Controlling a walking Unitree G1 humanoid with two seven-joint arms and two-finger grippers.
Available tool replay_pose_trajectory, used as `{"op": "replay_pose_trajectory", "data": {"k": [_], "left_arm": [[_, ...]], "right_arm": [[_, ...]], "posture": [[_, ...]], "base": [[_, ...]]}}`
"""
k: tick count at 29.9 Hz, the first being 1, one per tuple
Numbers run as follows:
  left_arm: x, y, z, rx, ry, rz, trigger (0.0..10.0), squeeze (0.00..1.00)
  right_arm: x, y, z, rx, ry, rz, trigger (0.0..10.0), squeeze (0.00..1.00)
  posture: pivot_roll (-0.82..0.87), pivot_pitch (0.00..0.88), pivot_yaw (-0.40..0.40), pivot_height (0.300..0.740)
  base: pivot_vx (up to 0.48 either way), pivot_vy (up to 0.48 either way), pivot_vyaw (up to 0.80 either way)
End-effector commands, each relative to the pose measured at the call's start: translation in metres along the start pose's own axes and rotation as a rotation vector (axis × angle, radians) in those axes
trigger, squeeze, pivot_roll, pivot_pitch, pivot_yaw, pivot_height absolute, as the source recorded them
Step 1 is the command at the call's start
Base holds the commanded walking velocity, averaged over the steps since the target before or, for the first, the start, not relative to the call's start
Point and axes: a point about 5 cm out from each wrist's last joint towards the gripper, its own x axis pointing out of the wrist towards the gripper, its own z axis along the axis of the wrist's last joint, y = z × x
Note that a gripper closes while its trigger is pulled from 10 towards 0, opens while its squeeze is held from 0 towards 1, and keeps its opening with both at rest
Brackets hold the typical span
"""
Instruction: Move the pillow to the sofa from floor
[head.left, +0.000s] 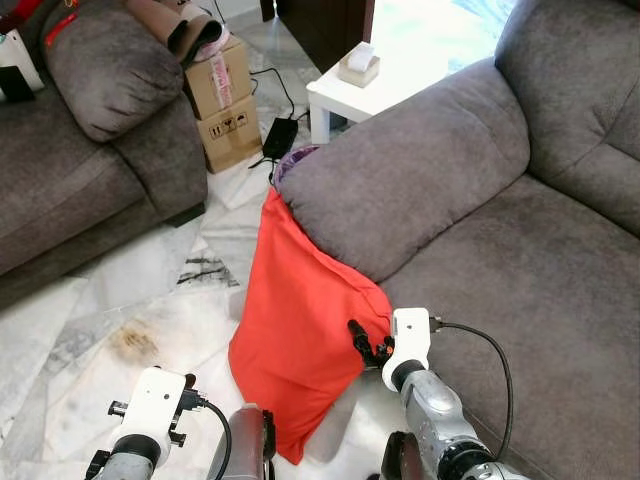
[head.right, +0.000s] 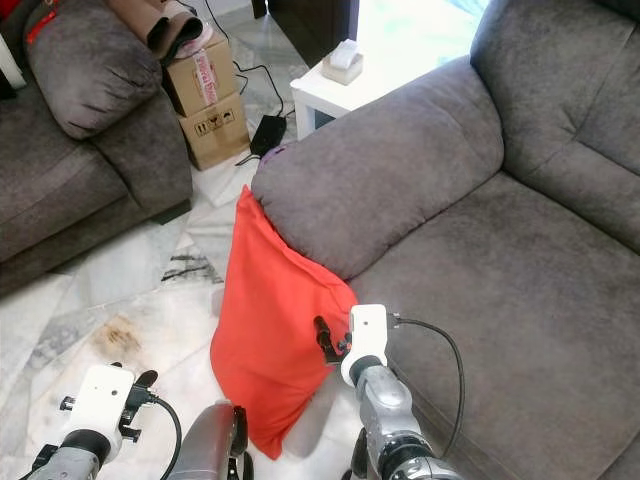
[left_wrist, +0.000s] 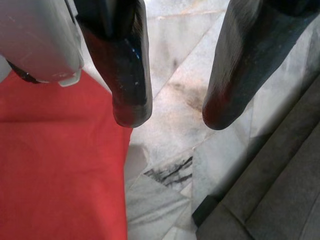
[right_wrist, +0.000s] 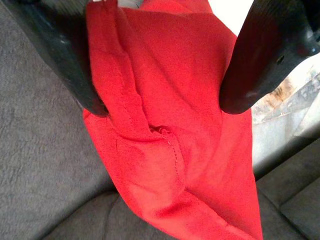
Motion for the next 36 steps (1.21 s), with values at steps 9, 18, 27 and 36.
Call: {"op": "replay_pose_trajectory", "data": {"k": [9, 18, 27, 36], "left_arm": [[-0.004, -0.001, 0.001, 0.014, 0.02, -0.01, 10.0, 0.0], [0.0, -0.003, 0.004, 0.006, 0.011, -0.017, 10.0, 0.0], [0.008, -0.004, 0.008, -0.013, -0.009, -0.018, 10.0, 0.0], [0.019, -0.006, 0.01, -0.034, -0.018, -0.014, 10.0, 0.0]], "right_arm": [[-0.001, 0.002, -0.005, 0.026, 0.021, -0.006, 0.0, 0.0], [-0.003, 0.003, -0.011, 0.031, 0.036, 0.002, 0.0, 0.0], [-0.003, 0.005, -0.013, 0.037, 0.045, -0.004, 0.0, 0.0], [-0.003, 0.012, -0.016, 0.021, 0.05, 0.044, 0.0, 0.0]], "posture": [[0.34, 0.316, 0.024, 0.623], [0.33, 0.304, 0.021, 0.623], [0.32, 0.28, 0.016, 0.623], [0.3, 0.241, 0.007, 0.623]], "base": [[0.0, 0.0, 0.0], [0.0, 0.0, 0.0], [0.0, 0.0, 0.0], [0.0, 0.0, 0.0]]}}
